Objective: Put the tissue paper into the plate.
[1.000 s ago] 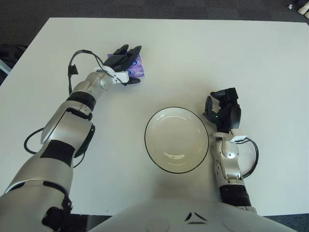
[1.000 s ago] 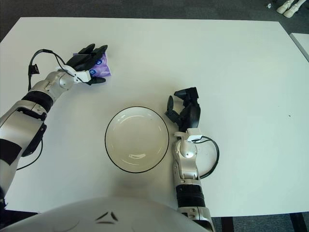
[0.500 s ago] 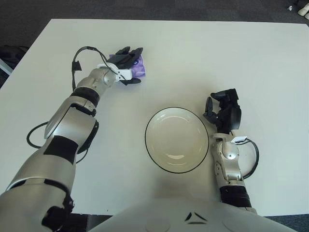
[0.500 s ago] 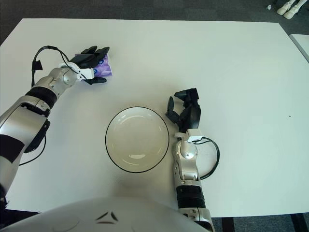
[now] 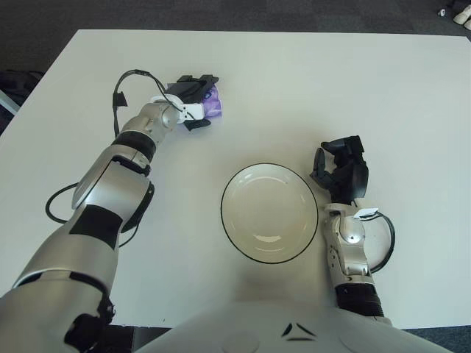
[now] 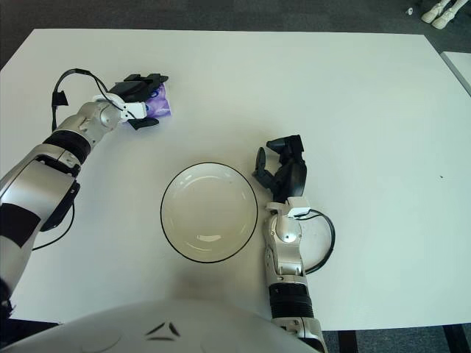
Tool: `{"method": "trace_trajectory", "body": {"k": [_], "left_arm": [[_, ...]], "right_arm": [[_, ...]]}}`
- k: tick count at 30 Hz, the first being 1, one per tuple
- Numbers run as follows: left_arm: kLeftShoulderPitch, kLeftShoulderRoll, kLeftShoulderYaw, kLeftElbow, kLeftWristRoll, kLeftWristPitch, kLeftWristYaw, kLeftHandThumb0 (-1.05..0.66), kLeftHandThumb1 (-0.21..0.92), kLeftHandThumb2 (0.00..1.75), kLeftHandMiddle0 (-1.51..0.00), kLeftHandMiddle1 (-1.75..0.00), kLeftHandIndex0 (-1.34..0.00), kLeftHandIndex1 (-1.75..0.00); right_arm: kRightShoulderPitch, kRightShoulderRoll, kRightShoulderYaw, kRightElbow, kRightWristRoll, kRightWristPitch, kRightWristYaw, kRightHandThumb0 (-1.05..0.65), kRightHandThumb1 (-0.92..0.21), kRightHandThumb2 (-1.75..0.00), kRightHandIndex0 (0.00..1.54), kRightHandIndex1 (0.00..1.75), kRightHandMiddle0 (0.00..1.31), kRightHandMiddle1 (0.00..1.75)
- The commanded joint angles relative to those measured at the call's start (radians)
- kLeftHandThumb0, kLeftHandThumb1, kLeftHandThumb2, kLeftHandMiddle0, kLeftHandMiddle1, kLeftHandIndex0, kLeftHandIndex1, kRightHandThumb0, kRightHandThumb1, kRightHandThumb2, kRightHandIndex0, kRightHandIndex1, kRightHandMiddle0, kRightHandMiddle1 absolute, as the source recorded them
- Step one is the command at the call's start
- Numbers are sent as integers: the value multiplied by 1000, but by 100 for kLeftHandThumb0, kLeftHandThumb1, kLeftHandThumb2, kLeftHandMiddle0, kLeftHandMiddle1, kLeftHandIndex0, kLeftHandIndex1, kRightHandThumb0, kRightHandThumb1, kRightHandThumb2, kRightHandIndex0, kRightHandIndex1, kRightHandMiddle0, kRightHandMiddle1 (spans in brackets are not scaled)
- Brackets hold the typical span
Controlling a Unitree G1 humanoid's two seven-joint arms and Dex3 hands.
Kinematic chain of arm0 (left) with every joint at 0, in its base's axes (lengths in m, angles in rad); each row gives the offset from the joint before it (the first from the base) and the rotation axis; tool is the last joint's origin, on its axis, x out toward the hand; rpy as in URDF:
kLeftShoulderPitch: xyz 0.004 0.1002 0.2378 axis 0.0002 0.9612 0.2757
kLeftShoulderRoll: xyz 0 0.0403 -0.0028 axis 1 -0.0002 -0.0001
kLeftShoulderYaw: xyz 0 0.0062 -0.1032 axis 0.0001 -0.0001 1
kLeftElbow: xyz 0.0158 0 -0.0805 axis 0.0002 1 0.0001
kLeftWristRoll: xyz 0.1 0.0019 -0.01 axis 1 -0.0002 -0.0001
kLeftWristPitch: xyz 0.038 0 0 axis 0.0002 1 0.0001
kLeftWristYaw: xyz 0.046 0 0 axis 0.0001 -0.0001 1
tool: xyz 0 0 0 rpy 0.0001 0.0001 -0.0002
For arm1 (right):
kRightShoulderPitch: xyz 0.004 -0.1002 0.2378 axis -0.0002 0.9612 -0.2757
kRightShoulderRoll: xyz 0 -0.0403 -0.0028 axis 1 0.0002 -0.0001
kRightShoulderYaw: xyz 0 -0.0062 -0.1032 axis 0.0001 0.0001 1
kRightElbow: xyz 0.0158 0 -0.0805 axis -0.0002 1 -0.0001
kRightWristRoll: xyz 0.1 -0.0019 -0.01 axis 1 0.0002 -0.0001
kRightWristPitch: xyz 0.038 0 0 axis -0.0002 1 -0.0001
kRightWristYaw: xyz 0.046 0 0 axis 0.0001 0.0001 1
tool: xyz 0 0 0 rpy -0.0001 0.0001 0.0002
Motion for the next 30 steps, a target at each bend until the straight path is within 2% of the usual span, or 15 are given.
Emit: {"method": "trace_trajectory", "body": {"k": [1, 5, 10, 11, 12, 13, 16, 19, 28, 29, 30], "left_arm": [[140, -47, -34, 64, 18, 9, -89, -44, 8, 129, -1, -162, 0, -157], [142, -48, -30, 67, 6, 11, -95, -40, 7, 131, -8, -171, 0, -170], [146, -50, -19, 70, -15, 10, -105, -34, 10, 132, -39, -174, -3, -174], [148, -50, -16, 71, -19, 9, -107, -33, 10, 132, -41, -174, -4, -174], [148, -51, -14, 71, -21, 8, -108, -5, 17, 132, -48, -174, -5, -174], [149, -51, -14, 71, -22, 8, -108, 14, 22, 132, -53, -174, -5, -174], [156, -51, -6, 75, -36, 3, -108, 37, 24, 137, -61, -175, -7, -175], [163, -49, -1, 77, -47, -11, -103, 47, 20, 144, -68, -175, -11, -175], [176, -42, -8, 80, -41, -13, -57, 54, 14, 152, -75, -175, -24, -175], [177, -42, -7, 80, -43, -10, -49, 34, 11, 156, -78, -175, -36, -173], [180, -42, -3, 80, -46, -7, -40, 27, 9, 157, -80, -175, -40, -173]], "right_arm": [[65, 35, -11, 40, 11, 29, -9, -41, -57, -100, 60, 146, 41, 175], [66, 34, -11, 38, 10, 38, -11, -41, -56, -103, 60, 146, 42, 175], [68, 32, -13, 38, 19, 37, -5, -41, -55, -104, 60, 147, 43, 175], [68, 33, -13, 38, 20, 36, -5, -41, -55, -104, 60, 147, 43, 175], [68, 33, -13, 38, 20, 35, -5, -41, -54, -104, 60, 148, 43, 175], [68, 33, -13, 38, 20, 35, -5, -41, -54, -104, 60, 148, 43, 175], [67, 33, -15, 43, 18, 26, -6, -41, -54, -104, 60, 149, 43, 175], [69, 34, -15, 46, 21, 20, -5, -41, -54, -105, 61, 149, 44, 175], [74, 35, -16, 40, 28, 25, -1, -41, -53, -105, 61, 149, 44, 175], [75, 35, -16, 39, 27, 27, -1, -41, -53, -105, 61, 149, 44, 175], [75, 35, -16, 38, 25, 28, -3, -41, -53, -105, 61, 150, 44, 175]]}}
